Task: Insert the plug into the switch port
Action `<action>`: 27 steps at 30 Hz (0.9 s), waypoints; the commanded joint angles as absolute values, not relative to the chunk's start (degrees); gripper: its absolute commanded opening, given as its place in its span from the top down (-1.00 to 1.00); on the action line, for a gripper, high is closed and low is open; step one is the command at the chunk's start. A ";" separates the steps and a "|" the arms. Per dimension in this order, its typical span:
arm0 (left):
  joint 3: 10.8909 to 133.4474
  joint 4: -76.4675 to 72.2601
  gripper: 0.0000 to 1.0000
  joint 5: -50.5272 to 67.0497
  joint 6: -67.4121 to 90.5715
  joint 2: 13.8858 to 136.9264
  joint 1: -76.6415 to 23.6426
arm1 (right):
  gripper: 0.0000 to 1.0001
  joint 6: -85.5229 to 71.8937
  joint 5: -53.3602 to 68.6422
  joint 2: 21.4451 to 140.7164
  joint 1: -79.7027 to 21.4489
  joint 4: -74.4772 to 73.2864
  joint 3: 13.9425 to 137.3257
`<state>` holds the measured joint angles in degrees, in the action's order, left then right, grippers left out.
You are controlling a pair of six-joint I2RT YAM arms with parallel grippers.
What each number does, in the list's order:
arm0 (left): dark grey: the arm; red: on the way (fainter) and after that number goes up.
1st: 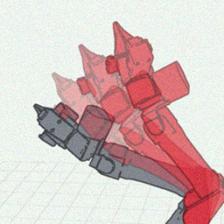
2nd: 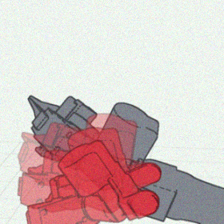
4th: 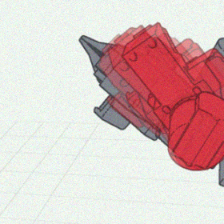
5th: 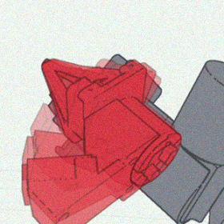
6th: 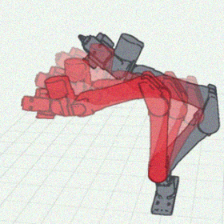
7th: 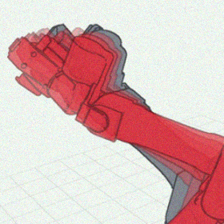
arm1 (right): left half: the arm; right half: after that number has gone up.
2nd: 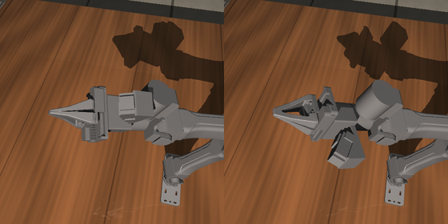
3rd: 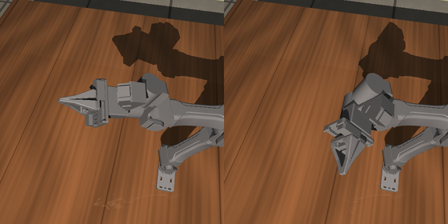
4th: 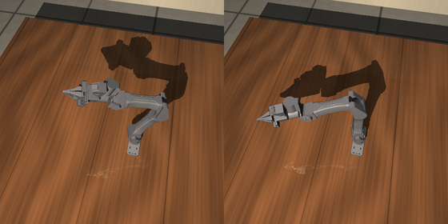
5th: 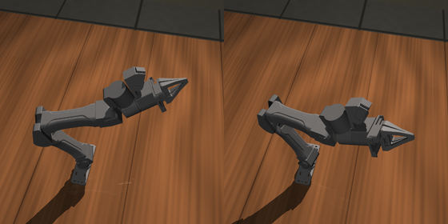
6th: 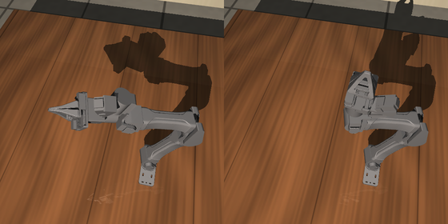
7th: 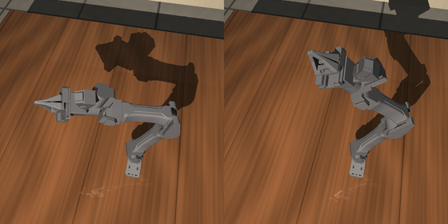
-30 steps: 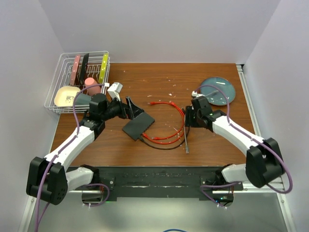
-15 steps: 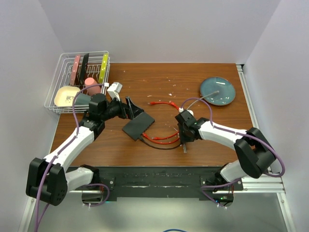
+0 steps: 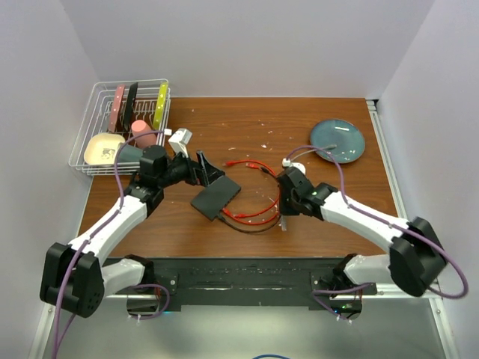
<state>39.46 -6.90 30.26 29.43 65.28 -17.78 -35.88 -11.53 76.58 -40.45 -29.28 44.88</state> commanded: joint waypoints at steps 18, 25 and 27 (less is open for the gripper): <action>49.21 -12.42 -0.66 37.10 24.71 75.58 -36.82 | 1.00 -46.31 -10.10 59.15 -40.78 -14.76 47.11; 54.92 -6.95 -0.32 23.48 19.44 78.57 -45.70 | 1.00 -49.91 -13.79 60.91 -40.78 -17.40 49.66; 57.12 -4.41 -0.22 18.66 18.29 79.63 -48.16 | 1.00 -50.45 -14.76 60.91 -40.78 -17.67 49.57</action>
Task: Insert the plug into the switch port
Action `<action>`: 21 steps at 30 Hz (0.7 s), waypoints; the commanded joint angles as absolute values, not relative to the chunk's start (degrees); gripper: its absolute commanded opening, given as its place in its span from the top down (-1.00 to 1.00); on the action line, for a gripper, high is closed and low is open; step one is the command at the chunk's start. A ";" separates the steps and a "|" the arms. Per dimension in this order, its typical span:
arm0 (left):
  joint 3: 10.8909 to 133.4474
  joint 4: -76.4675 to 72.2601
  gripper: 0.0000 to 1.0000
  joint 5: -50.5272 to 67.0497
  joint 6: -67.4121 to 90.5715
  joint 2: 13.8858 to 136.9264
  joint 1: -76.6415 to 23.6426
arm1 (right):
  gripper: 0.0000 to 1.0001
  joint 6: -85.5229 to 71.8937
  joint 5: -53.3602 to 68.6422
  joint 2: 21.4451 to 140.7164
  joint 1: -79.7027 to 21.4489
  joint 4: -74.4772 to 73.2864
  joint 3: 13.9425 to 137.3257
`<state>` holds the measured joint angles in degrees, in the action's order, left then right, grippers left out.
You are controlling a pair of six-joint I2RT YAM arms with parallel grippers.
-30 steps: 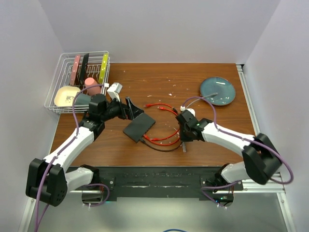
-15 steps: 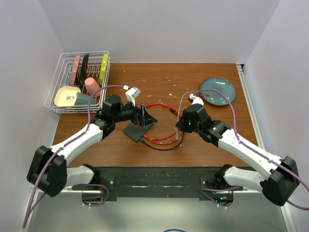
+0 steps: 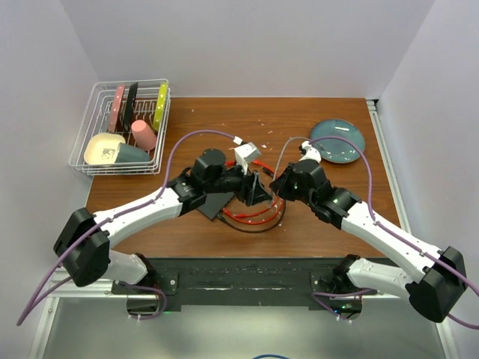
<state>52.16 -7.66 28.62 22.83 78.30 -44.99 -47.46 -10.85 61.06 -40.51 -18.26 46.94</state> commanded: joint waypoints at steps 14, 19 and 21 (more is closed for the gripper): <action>64.07 2.81 0.04 2.29 14.59 89.03 -55.72 | 1.00 -52.29 -16.79 60.73 -40.78 -16.61 49.83; 64.25 2.46 0.24 2.20 13.98 90.88 -56.07 | 1.00 -52.47 -17.14 60.73 -40.78 -16.35 49.83; 63.90 2.11 0.63 2.20 13.89 90.97 -56.07 | 1.00 -52.56 -17.31 60.47 -40.78 -16.26 49.57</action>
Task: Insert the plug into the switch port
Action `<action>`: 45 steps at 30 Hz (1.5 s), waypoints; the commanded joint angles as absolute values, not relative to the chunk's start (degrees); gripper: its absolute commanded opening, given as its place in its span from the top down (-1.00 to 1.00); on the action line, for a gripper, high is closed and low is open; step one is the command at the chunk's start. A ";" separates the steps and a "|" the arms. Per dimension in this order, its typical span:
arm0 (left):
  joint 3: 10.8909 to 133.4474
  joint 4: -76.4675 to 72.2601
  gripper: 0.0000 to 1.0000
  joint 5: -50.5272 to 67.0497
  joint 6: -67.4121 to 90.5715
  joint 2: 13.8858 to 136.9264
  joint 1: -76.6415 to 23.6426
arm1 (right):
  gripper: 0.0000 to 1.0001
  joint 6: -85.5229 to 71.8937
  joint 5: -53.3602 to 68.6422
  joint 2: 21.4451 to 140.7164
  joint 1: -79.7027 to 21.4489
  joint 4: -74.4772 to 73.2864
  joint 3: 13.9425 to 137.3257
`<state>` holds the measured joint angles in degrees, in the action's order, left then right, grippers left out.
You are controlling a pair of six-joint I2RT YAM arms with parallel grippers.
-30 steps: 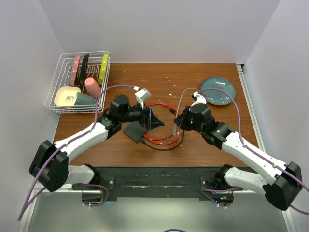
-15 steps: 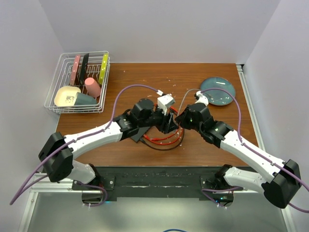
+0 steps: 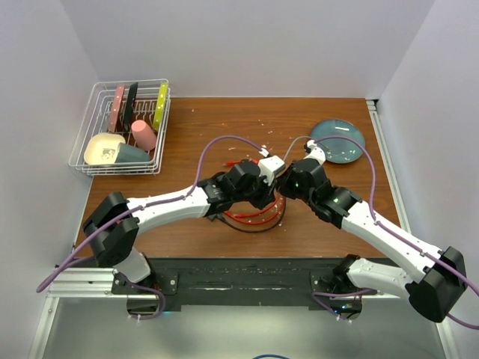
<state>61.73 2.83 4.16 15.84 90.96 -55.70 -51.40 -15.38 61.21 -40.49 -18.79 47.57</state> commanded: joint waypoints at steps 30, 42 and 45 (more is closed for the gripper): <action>59.68 9.23 1.00 6.59 4.04 77.79 -55.99 | -0.97 -18.74 1.04 44.56 -40.69 -7.47 47.64; 56.34 4.40 1.00 8.61 4.66 69.35 -55.99 | -0.97 -14.86 21.26 56.94 -40.78 0.62 44.82; 55.55 3.69 0.94 8.00 4.83 67.68 -55.99 | -0.82 -14.42 22.76 58.44 -40.69 0.18 44.74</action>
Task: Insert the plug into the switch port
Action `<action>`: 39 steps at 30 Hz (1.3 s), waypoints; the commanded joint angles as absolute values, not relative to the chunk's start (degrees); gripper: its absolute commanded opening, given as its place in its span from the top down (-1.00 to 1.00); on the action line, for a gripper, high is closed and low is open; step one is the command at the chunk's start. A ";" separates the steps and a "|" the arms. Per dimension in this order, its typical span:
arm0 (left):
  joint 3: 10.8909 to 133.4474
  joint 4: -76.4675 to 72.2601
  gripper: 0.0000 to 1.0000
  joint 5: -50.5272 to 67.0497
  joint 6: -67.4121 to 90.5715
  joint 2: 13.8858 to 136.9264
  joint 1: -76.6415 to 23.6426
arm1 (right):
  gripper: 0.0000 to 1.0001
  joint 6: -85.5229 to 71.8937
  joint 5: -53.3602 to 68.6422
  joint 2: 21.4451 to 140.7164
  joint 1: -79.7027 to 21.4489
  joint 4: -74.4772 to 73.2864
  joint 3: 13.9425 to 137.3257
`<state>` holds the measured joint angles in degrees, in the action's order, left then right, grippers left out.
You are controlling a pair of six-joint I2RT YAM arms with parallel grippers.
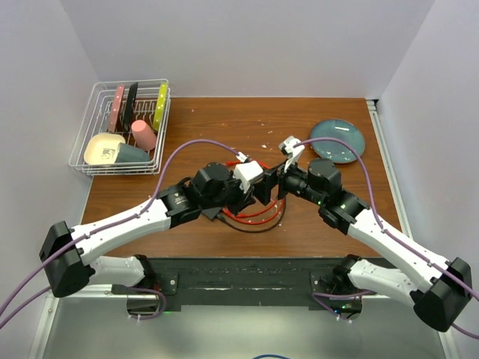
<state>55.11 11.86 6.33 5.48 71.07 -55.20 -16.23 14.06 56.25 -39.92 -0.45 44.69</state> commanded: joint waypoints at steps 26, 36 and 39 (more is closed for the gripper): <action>50.71 4.39 0.87 -3.25 3.25 58.10 -55.72 | -0.56 -14.94 30.42 56.43 -40.69 -0.26 40.69; 48.43 6.94 0.61 -10.12 8.34 58.80 -49.42 | -0.61 -14.77 21.54 60.47 -42.79 -0.26 40.08; 47.12 6.94 0.10 -5.10 10.89 58.71 -42.57 | -0.61 -14.68 18.38 62.75 -46.57 1.32 38.59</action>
